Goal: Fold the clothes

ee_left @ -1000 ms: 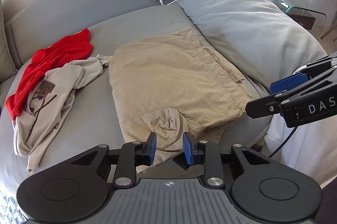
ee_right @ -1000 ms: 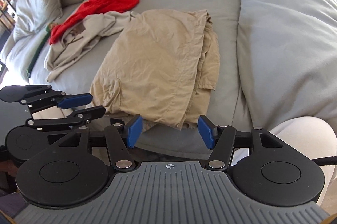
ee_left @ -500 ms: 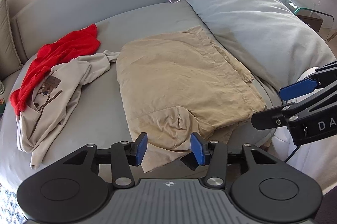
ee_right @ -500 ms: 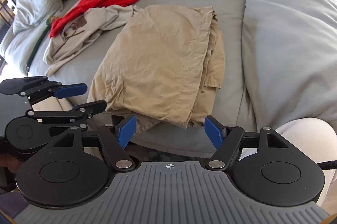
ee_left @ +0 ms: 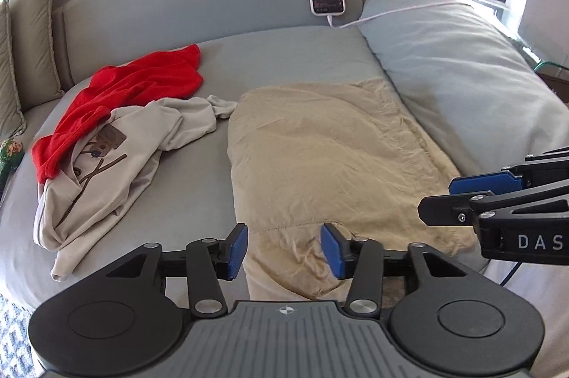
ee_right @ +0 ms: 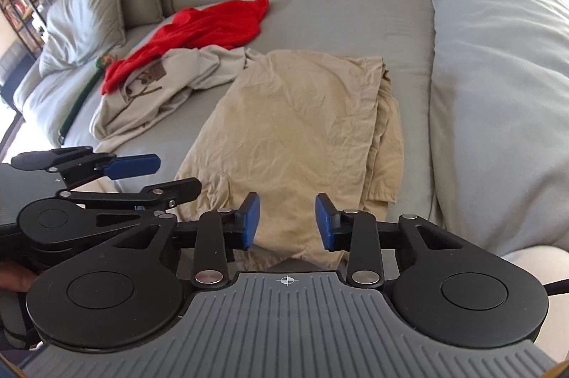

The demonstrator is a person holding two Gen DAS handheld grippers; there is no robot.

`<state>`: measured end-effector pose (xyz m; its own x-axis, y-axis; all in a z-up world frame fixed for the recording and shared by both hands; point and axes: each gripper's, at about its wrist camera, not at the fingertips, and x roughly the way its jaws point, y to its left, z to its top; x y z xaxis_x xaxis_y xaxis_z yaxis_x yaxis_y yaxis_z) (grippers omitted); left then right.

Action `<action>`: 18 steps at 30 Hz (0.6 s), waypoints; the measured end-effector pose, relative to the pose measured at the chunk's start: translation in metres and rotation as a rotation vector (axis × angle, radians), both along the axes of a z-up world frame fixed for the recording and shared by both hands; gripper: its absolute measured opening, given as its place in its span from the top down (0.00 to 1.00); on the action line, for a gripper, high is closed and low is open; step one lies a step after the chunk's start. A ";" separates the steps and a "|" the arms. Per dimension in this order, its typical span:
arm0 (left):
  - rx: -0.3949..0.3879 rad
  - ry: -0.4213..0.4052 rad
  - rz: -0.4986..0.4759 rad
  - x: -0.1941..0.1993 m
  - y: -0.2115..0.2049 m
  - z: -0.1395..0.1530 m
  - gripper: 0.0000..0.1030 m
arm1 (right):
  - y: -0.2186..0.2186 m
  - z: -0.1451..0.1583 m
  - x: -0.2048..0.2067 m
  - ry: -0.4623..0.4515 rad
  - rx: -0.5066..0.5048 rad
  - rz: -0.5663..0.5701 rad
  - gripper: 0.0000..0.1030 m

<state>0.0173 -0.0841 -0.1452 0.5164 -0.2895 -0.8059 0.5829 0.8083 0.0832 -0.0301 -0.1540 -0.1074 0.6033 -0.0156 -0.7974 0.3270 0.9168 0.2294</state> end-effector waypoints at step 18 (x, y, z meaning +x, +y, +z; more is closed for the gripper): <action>0.048 0.025 0.018 -0.013 0.000 0.011 0.52 | -0.005 0.002 -0.016 0.072 0.010 -0.044 0.26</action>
